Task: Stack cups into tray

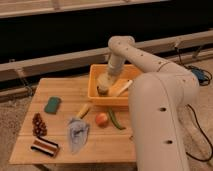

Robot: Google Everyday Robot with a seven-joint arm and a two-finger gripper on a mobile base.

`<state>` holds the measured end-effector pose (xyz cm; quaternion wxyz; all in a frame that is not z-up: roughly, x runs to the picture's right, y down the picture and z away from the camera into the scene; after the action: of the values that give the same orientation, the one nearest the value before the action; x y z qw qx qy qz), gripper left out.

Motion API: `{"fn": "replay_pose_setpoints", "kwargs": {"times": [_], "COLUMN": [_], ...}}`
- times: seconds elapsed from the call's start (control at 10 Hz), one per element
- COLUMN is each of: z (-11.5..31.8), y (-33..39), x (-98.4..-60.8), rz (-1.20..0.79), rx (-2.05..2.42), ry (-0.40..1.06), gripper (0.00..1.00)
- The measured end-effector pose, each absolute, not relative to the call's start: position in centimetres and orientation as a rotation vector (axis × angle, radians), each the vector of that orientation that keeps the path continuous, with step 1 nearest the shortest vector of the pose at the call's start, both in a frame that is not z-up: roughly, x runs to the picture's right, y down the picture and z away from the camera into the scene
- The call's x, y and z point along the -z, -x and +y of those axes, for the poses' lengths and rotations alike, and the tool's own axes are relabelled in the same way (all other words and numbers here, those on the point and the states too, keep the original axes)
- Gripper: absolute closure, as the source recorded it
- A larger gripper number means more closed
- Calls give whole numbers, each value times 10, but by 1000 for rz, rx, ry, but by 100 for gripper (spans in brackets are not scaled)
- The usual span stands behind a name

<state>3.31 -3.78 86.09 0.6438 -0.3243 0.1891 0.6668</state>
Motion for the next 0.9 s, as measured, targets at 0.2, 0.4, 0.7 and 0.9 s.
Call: {"fn": "replay_pose_setpoints", "kwargs": {"times": [0.2,0.4,0.7,0.9], "z": [-37,-37,-37,-37], "y": [-34,-34,-34,-34], "x": [-862,-861,-861,-862], "rz": [433,432,432,432], "rx": [-1519,-1519,-1519,-1519], "ry": [740,740,740,740], "gripper": [20,20,20,20]}}
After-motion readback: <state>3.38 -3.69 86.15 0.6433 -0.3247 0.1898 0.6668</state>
